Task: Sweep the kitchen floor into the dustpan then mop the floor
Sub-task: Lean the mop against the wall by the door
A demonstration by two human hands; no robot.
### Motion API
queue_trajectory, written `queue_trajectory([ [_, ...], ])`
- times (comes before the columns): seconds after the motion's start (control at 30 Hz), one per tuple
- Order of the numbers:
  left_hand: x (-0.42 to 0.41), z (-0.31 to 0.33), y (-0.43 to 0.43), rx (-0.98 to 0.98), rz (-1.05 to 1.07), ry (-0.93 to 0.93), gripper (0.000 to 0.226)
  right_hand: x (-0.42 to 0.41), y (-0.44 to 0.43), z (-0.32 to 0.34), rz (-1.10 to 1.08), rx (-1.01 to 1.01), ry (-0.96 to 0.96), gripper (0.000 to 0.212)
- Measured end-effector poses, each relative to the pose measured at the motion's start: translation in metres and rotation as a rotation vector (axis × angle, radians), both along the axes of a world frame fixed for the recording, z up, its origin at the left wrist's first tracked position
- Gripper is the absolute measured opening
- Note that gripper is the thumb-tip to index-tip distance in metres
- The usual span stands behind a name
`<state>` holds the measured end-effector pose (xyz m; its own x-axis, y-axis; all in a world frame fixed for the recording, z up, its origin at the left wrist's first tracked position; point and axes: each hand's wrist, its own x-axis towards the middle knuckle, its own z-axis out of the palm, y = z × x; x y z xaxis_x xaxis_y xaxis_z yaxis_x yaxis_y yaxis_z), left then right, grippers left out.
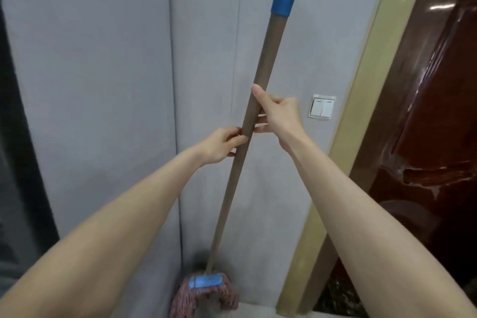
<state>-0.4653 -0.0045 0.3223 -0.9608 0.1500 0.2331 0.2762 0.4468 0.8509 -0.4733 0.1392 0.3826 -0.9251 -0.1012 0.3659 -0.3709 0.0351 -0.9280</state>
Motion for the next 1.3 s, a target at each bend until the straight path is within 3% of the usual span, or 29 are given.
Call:
queue_trajectory([
  [0.17, -0.049, -0.047, -0.018, 0.006, 0.006, -0.116, 0.029, -0.047, -0.019, -0.044, 0.028, -0.014, -0.123, 0.037],
  [0.37, -0.087, -0.134, -0.041, -0.053, 0.011, -0.266, 0.028, -0.086, -0.043, -0.130, 0.037, 0.009, -0.258, 0.033],
  [0.63, -0.103, -0.234, -0.040, 0.045, 0.060, -0.410, 0.032, -0.116, -0.052, -0.225, 0.031, 0.013, -0.422, 0.035],
  [0.97, -0.122, -0.283, -0.040, 0.078, 0.073, -0.465, 0.032, -0.138, -0.048, -0.263, 0.131, 0.103, -0.554, 0.035],
  [1.2, -0.130, -0.306, -0.042, 0.000, 0.155, -0.448, 0.031, -0.155, -0.051, -0.276, 0.133, 0.138, -0.479, 0.010],
  [1.3, -0.138, -0.309, -0.044, -0.024, 0.237, -0.390, 0.029, -0.161, -0.053, -0.274, 0.142, 0.117, -0.488, 0.012],
])
